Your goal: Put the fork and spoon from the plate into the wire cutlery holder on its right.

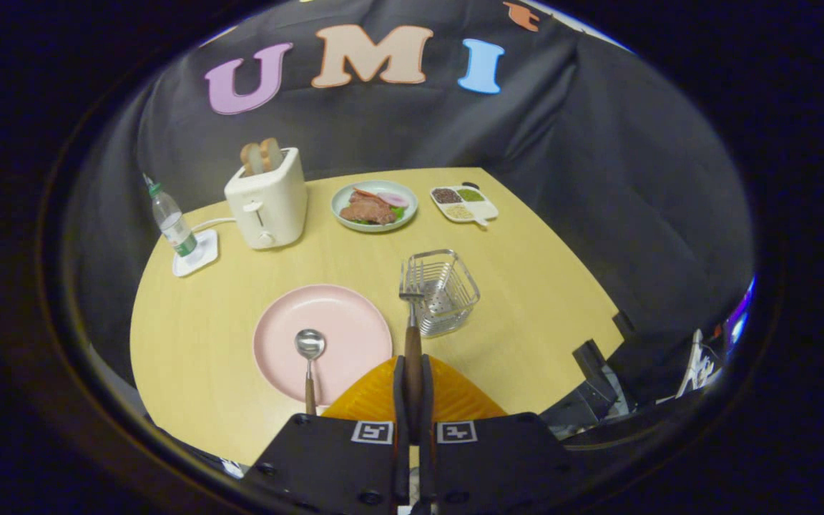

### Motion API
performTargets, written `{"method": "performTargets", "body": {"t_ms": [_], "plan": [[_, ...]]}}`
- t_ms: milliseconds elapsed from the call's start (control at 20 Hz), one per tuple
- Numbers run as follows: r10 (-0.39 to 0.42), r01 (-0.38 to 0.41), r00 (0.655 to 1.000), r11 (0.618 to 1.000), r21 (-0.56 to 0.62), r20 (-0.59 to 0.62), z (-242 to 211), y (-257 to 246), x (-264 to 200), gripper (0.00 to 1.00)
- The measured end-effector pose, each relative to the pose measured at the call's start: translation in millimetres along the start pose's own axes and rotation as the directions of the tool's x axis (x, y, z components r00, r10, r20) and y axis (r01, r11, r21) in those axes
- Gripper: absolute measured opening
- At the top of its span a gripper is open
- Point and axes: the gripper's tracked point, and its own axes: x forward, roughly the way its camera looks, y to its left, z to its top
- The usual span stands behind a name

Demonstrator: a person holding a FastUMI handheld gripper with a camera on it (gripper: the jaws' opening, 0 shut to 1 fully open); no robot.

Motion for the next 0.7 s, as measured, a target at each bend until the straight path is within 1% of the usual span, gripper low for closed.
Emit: {"method": "performTargets", "body": {"t_ms": [150, 350, 500, 700], "plan": [[-0.035, 0.038, 0.996, 0.998, 0.04, -0.081, 4.7, -3.1, 7.2, 0.08], [-0.03, 0.052, 0.983, 0.992, 0.114, -0.183, 8.5, -0.1, 29.6, 0.08], [-0.031, 0.07, 0.966, 0.987, 0.146, -0.257, 13.4, -2.5, 46.6, 0.08], [-0.011, 0.081, 0.933, 0.98, 0.179, -0.359, 15.2, -8.9, 62.4, 0.08]]}}
